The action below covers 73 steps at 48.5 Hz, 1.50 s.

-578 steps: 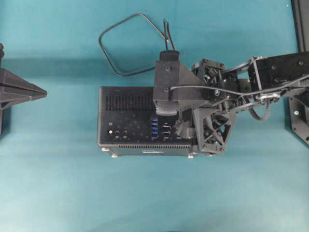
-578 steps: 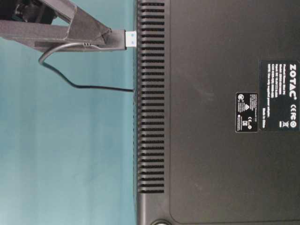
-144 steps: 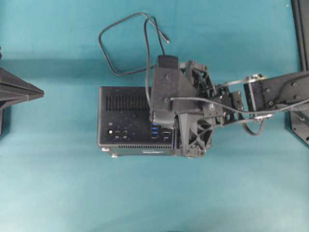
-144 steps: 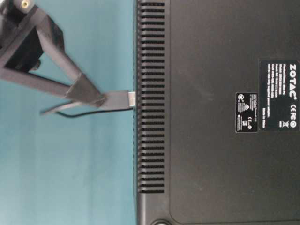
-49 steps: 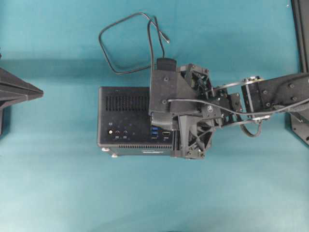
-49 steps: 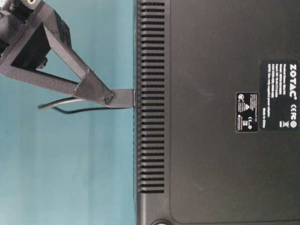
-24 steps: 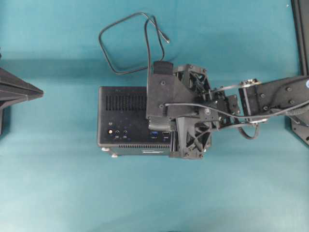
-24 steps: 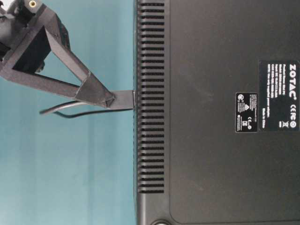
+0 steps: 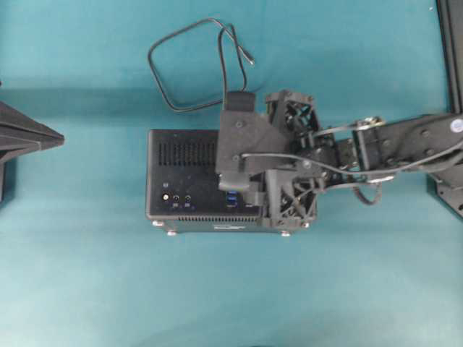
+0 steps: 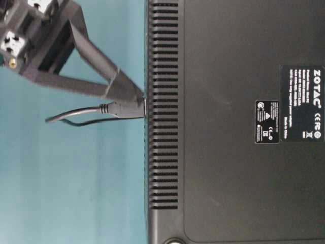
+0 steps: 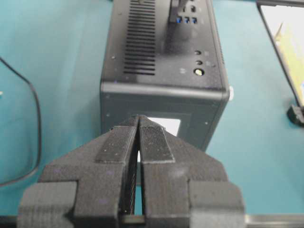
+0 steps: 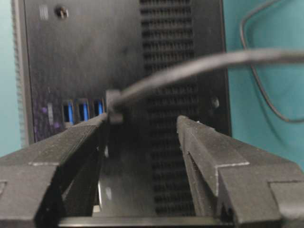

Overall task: Insert the USB into the PC box with both arms.
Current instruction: 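Open the right gripper and retract it away from the box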

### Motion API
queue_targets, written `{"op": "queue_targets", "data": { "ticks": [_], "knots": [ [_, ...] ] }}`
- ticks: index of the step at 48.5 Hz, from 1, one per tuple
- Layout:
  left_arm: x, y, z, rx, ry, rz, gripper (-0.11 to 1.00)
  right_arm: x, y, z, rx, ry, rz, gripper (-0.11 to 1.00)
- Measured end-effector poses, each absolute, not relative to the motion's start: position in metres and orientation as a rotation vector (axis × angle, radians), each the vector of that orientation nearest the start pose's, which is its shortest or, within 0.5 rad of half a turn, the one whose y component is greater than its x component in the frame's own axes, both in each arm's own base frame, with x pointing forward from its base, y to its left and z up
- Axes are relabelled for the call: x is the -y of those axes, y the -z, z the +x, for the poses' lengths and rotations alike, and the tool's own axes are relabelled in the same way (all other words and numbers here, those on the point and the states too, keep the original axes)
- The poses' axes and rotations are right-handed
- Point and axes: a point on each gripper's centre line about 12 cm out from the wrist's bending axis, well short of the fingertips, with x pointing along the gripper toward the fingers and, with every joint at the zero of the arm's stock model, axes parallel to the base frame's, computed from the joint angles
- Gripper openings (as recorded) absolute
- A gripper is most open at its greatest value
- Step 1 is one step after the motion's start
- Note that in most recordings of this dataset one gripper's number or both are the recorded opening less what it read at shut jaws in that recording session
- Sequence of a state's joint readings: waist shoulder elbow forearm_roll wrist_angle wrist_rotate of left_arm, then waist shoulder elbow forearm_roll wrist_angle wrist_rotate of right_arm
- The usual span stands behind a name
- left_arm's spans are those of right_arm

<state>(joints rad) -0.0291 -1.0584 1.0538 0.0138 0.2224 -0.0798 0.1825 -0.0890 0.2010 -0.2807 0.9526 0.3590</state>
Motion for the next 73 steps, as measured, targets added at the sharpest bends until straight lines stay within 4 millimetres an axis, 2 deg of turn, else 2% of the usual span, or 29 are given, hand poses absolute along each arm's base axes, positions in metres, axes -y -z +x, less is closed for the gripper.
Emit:
{"op": "queue_targets", "data": {
  "ticks": [17, 26, 37, 46, 59, 73],
  "knots": [
    [0.005, -0.302, 0.183, -0.217, 0.019, -0.063, 0.0, -0.041, -0.331, 0.364, -0.922, 0.127, -0.019, 0.64],
    [0.005, -0.302, 0.183, -0.217, 0.018, -0.055, 0.0, -0.039, -0.333, 0.345, -0.872, 0.108, -0.013, 0.63],
    [0.006, -0.305, 0.182, -0.195, 0.024, -0.046, 0.0, -0.039, -0.338, 0.322, -0.728, 0.053, 0.001, 0.63],
    [0.008, -0.316, 0.182, -0.167, 0.041, -0.004, 0.0, -0.037, -0.349, 0.299, -0.59, 0.012, 0.017, 0.63],
    [0.01, -0.324, 0.185, -0.172, 0.051, 0.009, 0.0, -0.033, -0.352, 0.276, -0.546, 0.006, 0.027, 0.63],
    [0.015, -0.347, 0.196, -0.162, 0.076, 0.047, 0.0, -0.029, -0.355, 0.259, -0.518, 0.006, 0.035, 0.63]
  ]
}}
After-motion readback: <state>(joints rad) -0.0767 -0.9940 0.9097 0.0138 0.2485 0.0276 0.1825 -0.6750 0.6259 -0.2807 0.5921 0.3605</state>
